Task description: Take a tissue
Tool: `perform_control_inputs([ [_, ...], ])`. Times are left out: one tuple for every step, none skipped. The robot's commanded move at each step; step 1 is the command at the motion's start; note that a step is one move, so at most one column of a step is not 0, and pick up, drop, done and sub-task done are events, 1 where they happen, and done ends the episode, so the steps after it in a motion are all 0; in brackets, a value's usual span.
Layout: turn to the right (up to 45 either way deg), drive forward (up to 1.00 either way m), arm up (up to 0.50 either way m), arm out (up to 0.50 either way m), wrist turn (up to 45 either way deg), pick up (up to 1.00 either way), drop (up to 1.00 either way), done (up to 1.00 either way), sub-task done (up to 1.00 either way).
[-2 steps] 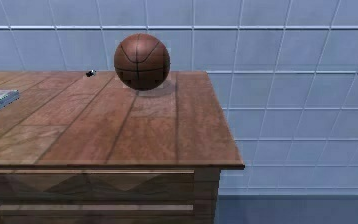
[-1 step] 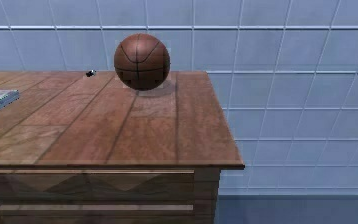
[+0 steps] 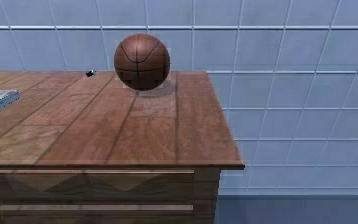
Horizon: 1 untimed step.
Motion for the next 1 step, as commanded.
perform_control_inputs([
  [0.0,0.0,0.0,0.0,0.0,0.0,0.0,1.0,0.0],
])
